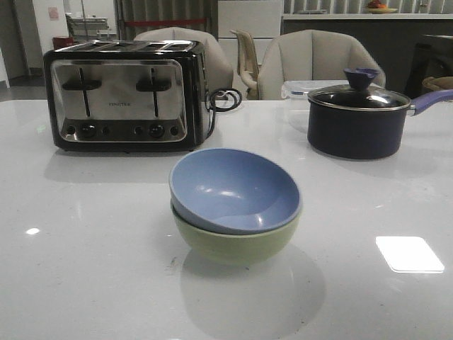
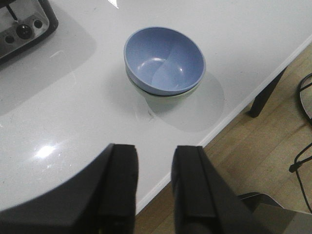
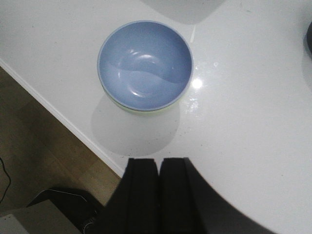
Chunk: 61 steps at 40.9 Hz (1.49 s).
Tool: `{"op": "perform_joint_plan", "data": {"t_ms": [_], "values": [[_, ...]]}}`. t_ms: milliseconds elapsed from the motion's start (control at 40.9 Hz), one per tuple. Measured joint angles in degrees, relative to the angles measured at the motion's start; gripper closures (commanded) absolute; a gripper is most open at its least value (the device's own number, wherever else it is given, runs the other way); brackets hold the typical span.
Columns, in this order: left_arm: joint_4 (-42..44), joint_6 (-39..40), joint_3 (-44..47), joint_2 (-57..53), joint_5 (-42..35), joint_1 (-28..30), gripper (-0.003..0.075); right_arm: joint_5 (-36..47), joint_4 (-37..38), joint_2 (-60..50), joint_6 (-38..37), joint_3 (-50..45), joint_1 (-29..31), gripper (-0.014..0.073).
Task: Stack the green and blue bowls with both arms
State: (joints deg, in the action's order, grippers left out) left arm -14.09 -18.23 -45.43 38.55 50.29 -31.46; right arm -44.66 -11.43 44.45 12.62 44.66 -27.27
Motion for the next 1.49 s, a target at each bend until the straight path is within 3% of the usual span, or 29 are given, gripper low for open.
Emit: {"op": "perform_joint_plan", "data": {"t_ms": [98, 269, 537, 977, 1172, 1343, 1490], "values": [[0.0, 0.0, 0.0, 0.1, -0.4, 0.0, 0.0624, 0.0, 0.0, 0.0, 0.0, 0.0, 0.0, 0.0547], [1.4, 0.4, 0.0, 0.2, -1.0, 0.0, 0.0619, -0.7, 0.1, 0.0, 0.0, 0.0, 0.0, 0.0547], [7.3, 7.4, 0.6, 0.2, -1.7, 0.0, 0.0621, -1.1, 0.1, 0.0, 0.0, 0.0, 0.0, 0.0547], [8.9, 7.6, 1.5, -0.8, -2.9, 0.0, 0.0621, -1.4, 0.1, 0.0, 0.0, 0.0, 0.0, 0.0547], [10.9, 7.6, 11.5, -12.5, -16.6, 10.4, 0.0621, -1.6, 0.1, 0.0, 0.0, 0.0, 0.0, 0.0547], [10.3, 7.6, 26.0, -25.0, -29.2, 21.2, 0.0621, -1.6, 0.1, 0.0, 0.0, 0.0, 0.0, 0.0547], [7.3, 7.6, 37.6, -32.3, -38.6, 26.7, 0.0621, -1.6, 0.1, 0.0, 0.0, 0.0, 0.0, 0.0547]]}}
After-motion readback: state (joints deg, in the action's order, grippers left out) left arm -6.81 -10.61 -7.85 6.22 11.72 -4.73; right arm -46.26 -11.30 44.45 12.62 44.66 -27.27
